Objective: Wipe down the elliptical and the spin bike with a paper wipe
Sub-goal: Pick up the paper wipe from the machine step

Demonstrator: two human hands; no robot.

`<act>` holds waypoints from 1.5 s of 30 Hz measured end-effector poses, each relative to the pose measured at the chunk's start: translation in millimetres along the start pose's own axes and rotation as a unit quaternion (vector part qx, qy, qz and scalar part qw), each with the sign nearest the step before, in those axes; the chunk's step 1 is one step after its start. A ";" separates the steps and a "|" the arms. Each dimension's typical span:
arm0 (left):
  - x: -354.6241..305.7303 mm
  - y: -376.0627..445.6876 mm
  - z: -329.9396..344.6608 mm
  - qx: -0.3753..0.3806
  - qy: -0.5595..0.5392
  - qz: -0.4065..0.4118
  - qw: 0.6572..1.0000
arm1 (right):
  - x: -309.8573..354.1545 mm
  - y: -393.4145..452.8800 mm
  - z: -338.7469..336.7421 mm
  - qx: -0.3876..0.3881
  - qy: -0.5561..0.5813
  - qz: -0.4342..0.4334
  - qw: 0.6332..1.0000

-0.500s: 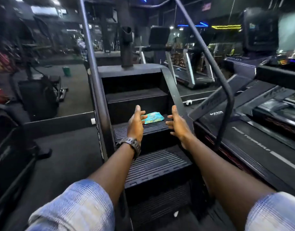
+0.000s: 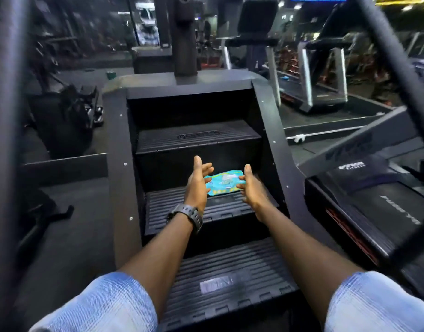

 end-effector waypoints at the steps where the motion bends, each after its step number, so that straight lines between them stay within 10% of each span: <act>1: 8.1 27.1 6.3 -0.011 -0.004 -0.013 1.000 | -9.3 33.1 -2.0 0.006 0.004 0.007 1.000; 16: 78.2 189.6 -16.0 -0.085 -0.017 -0.085 0.993 | -101.3 260.7 35.3 0.116 -0.015 0.093 0.989; 23: 42.1 174.3 -25.8 -0.119 0.018 -0.060 0.991 | -41.9 222.0 3.5 -0.029 -0.038 -0.035 0.998; 34: -87.0 33.2 -40.1 -0.119 0.027 0.070 0.990 | 91.6 86.0 26.5 -0.006 -0.012 -0.214 0.977; 45: -224.2 -270.5 -114.2 -0.128 0.031 0.282 0.950 | 245.8 -239.3 147.8 0.233 0.128 -0.374 0.888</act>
Point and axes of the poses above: each hand's wrist, its own y-axis towards the middle knuckle, its own z-axis out of the palm, x = y × z, the point moved 2 cm from there along y, towards the middle knuckle, and after that the axes turned 11 degrees about x, right-handed, at the moved point
